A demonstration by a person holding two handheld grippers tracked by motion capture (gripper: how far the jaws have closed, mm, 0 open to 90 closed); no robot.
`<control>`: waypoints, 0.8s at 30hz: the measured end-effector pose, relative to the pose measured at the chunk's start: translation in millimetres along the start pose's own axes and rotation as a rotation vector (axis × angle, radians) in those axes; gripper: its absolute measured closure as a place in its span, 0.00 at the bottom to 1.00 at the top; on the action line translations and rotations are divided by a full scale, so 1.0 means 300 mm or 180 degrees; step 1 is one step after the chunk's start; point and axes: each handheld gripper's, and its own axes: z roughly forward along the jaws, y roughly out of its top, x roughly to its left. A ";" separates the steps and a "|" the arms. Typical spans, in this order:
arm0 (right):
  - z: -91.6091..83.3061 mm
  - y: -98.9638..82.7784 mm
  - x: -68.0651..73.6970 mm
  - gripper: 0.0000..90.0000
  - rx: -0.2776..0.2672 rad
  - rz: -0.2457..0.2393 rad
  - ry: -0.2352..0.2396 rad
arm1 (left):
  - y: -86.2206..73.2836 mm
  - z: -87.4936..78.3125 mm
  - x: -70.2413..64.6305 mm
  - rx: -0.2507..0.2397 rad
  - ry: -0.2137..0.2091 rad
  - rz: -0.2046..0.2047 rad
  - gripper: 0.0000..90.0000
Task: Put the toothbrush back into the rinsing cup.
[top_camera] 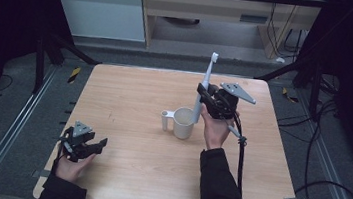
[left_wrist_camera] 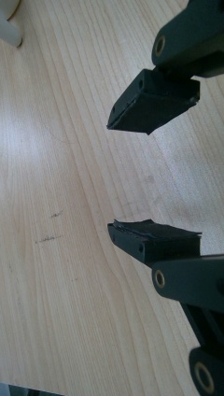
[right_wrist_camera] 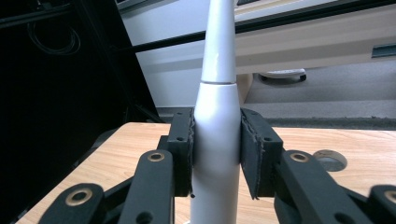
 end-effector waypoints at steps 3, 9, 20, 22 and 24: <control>0.017 -0.005 0.008 0.75 0.0009 0.0009 0.0016 | 0.000 0.000 0.000 0.0000 0.0000 0.0003 0.47; 0.045 -0.013 0.017 0.75 0.0006 0.0027 0.0043 | 0.000 0.000 0.001 -0.0003 0.0001 -0.0001 0.47; 0.088 -0.033 0.028 0.75 0.0049 0.0049 0.0056 | 0.000 -0.001 0.001 -0.0005 0.0001 0.0003 0.47; 0.094 -0.037 0.029 0.75 0.0069 0.0064 0.0055 | 0.000 -0.001 0.001 -0.0007 0.0001 0.0003 0.47; 0.101 -0.041 0.029 0.75 0.0079 0.0059 0.0048 | 0.000 -0.001 0.001 -0.0007 0.0001 0.0003 0.47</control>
